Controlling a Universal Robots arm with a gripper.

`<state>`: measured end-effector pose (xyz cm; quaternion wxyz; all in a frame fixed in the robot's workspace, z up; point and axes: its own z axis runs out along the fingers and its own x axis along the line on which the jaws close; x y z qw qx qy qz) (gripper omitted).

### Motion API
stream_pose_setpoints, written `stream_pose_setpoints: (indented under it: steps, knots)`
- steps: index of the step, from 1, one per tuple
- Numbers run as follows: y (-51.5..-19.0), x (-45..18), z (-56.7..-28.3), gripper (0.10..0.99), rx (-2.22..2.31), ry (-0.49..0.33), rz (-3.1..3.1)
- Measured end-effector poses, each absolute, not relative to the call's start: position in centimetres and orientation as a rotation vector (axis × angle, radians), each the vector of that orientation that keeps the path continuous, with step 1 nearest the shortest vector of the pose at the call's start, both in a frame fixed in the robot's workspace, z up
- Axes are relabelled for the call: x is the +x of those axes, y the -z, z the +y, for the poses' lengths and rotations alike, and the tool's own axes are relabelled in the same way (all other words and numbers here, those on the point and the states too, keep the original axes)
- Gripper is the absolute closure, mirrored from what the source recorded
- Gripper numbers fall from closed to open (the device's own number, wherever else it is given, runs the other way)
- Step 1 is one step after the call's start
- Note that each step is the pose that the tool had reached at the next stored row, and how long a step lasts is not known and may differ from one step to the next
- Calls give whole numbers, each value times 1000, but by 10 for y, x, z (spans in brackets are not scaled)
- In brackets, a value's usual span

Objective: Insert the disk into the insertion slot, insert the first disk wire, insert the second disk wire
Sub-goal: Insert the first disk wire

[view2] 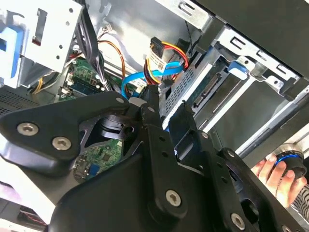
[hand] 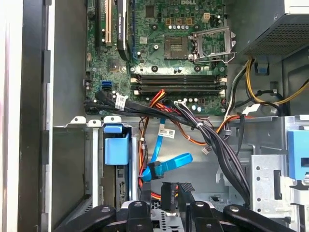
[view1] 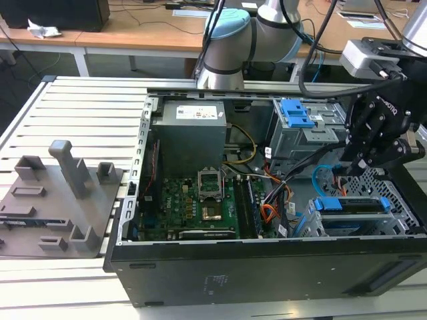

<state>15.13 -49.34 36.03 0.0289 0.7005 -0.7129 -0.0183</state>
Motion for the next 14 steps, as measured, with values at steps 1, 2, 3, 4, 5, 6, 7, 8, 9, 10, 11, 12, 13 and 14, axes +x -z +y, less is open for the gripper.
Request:
stream_pose_setpoints:
  steps: [1, 2, 3, 4, 5, 6, 7, 8, 9, 10, 11, 12, 13, 14]
  knots:
    - [-355, 151, -492, 725, 2161, 57, -2199]
    - [-353, 151, -492, 725, 2160, 55, -2198]
    - [-353, 151, -492, 725, 2159, 54, -2197]
    - [-352, 151, -492, 725, 2159, 53, -2197]
    - [-352, 151, -492, 741, 2159, 53, -2197]
    - [-352, 151, -492, 804, 2159, 53, -2197]
    - [-352, 151, -492, 804, 2159, 52, -2197]
    - [-352, 151, -492, 922, 2158, 52, -2197]
    - [-352, 151, -492, 925, 2158, 51, -2197]
    - [-352, 151, -492, 925, 2158, 51, -2196]
    - [-352, 151, -492, 925, 2158, 50, -2196]
    - [-352, 151, -492, 925, 2158, 50, -2196]
    - [-352, 153, -492, 925, 2158, 51, -2196]
    - [-352, 157, -492, 925, 2157, 51, -2196]
